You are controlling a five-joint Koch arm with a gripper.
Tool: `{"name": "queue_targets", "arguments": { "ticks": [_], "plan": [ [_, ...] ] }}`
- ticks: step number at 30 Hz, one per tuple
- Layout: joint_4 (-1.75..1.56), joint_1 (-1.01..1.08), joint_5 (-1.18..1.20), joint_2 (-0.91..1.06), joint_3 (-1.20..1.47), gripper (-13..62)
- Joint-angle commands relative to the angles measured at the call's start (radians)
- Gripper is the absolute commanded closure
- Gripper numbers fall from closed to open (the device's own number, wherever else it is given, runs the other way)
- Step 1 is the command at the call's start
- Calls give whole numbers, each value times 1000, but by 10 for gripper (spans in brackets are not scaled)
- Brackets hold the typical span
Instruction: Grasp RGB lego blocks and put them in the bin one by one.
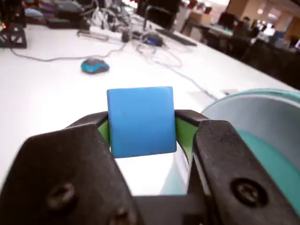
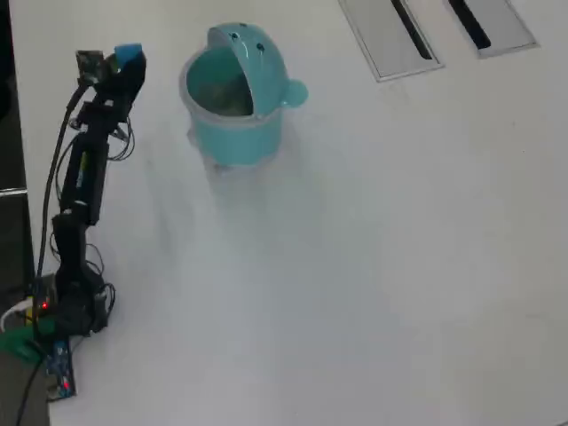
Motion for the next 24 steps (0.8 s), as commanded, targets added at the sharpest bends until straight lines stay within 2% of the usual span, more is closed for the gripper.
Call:
{"name": "queue_targets", "arguments": {
  "ticks": [1, 11, 24],
  "plan": [
    [-41, 15, 8, -6, -121, 345],
    [124, 67, 8, -385, -710, 345],
    [107, 115, 11, -482, -790, 341]
  ]
}}
